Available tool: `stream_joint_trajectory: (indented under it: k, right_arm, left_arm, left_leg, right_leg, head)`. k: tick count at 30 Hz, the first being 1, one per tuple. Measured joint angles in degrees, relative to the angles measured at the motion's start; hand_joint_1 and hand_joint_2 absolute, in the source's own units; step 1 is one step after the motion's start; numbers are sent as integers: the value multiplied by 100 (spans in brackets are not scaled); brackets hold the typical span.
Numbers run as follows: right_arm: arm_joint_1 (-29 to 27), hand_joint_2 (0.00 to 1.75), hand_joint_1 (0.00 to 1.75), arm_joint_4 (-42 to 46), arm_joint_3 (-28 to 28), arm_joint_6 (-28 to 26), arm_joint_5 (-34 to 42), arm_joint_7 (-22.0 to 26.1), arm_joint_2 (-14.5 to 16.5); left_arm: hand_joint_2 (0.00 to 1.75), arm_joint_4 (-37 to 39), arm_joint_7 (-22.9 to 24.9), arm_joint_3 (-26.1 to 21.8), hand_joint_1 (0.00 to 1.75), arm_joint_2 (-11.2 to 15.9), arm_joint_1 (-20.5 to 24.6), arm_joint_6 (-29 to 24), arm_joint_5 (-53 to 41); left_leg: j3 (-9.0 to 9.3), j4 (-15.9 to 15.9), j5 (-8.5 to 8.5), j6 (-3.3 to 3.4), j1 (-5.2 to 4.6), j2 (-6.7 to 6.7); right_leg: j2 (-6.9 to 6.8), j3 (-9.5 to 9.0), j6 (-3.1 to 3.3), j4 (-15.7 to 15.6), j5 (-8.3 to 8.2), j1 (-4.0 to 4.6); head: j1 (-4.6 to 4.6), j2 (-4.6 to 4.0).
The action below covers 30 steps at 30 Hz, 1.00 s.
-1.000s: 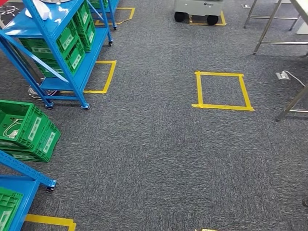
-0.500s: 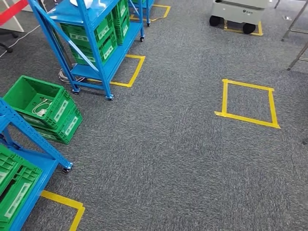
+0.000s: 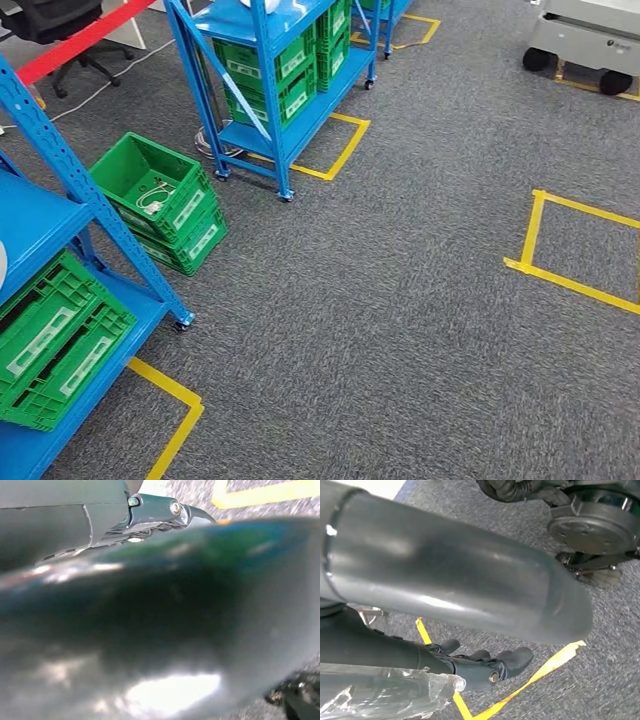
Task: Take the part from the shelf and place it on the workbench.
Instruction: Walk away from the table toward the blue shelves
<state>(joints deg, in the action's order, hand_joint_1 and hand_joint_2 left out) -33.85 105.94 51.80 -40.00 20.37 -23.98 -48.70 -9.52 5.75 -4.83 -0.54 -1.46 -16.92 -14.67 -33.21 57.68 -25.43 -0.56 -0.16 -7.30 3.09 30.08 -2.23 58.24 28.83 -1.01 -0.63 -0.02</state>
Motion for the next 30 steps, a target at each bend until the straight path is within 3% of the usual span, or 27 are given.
stream_joint_trajectory:
  k: [2,4,5,6,7,8,10,12,13,15,17,19,20,21,22,24,26,28,30]
  right_arm:
    - [4,0,0,-1,4,0,-2,5,0]
    - [-1,0,0,-5,9,0,15,22,1]
    - [7,0,0,-11,15,1,42,42,1]
    - [29,0,0,-21,27,1,76,66,3]
    - [55,0,0,-32,41,2,109,88,7]
    - [83,0,0,-44,55,2,134,106,10]
    - [113,0,0,-65,75,2,154,125,19]
    - [126,0,0,-80,90,1,160,138,24]
    - [136,0,0,-87,97,1,170,147,26]
    - [181,0,0,-102,105,2,217,181,27]
    - [222,0,0,-120,118,1,278,235,27]
    - [238,0,0,-152,139,0,340,279,30]
    - [245,0,0,-173,154,1,371,293,33]
    - [258,0,0,-194,168,1,397,310,38]
    - [274,0,0,-214,180,2,421,329,42]
    - [317,0,0,-245,203,2,461,366,46]
    - [367,0,0,-275,244,1,496,396,49]
    - [410,0,0,-304,287,1,523,416,52]
    - [470,0,0,-328,321,1,549,443,52]
  left_arm:
    - [0,3,0,11,0,-5,-13,0,-3]
    - [0,4,0,23,0,-10,2,3,-14]
    - [0,4,0,27,0,-10,12,11,-21]
    - [0,4,0,30,0,-10,15,24,-27]
    - [0,4,1,32,0,-10,13,38,-31]
    - [0,4,1,34,0,-9,10,49,-33]
    - [0,4,2,36,0,-4,16,55,-34]
    - [0,4,2,37,0,-1,42,55,-36]
    - [0,4,2,38,0,-1,49,55,-37]
    - [0,4,3,39,0,-3,31,55,-37]
    - [0,4,6,38,0,-3,14,56,-38]
    - [0,4,9,38,0,3,33,59,-39]
    - [0,4,9,38,0,7,45,63,-39]
    - [0,4,9,39,0,7,51,68,-39]
    - [0,4,9,39,0,7,50,73,-39]
    - [0,4,9,39,0,3,44,80,-39]
    - [0,4,9,39,0,8,54,81,-39]
    - [0,4,10,38,0,16,64,81,-39]
    - [0,4,20,38,0,25,45,81,-39]
  left_leg:
    - [-149,307,-222,-46,-11,241]
    - [-465,990,-607,-74,-19,541]
    - [-616,1322,-743,-81,-17,607]
    - [-693,1505,-777,-82,-16,639]
    - [-677,1501,-711,-79,-16,653]
    - [-553,1286,-552,-70,-17,682]
    - [-145,535,-208,-40,-39,922]
    - [104,34,-84,15,-70,1129]
    - [123,-40,-94,42,-82,1127]
    - [120,-70,-82,113,-71,991]
    - [138,-100,-58,174,-37,869]
    - [136,-105,-48,207,-19,744]
    - [132,-104,-46,215,-19,671]
    - [133,-103,-47,219,-19,594]
    - [138,-101,-47,219,-18,514]
    - [161,-98,-47,204,-7,356]
    - [161,-77,-47,155,-11,209]
    - [123,-74,-25,85,-10,71]
    - [81,-89,5,15,13,-26]
  right_leg:
    - [-145,-16,75,-42,-39,-1]
    - [-292,-14,105,-53,-46,24]
    - [-377,-10,112,-53,-43,35]
    - [-460,-11,118,-52,-38,41]
    - [-533,-16,121,-52,-33,44]
    - [-611,-27,119,-52,-25,45]
    - [-742,-52,92,-41,4,65]
    - [-869,-59,43,-31,40,96]
    - [-933,-57,15,-34,55,109]
    - [-1000,-97,-44,-41,86,100]
    - [-764,-18,-106,216,277,83]
    - [-450,313,-146,899,637,66]
    - [-388,504,-156,1265,780,61]
    - [-356,639,-162,1502,829,59]
    - [-338,683,-162,1536,764,56]
    - [-260,462,-160,992,369,38]
    - [20,145,-157,278,66,-7]
    - [167,15,-113,1,18,-21]
    - [32,-15,-25,-22,-5,-8]
  head:
    - [30,0]
    - [58,0]
    - [59,0]
    - [60,0]
    - [60,0]
    - [60,0]
    - [63,0]
    - [59,0]
    - [57,0]
    - [52,0]
    - [24,0]
    - [-13,0]
    - [-20,0]
    - [-21,0]
    - [-22,0]
    - [-21,0]
    - [-17,0]
    - [-12,0]
    - [-10,0]
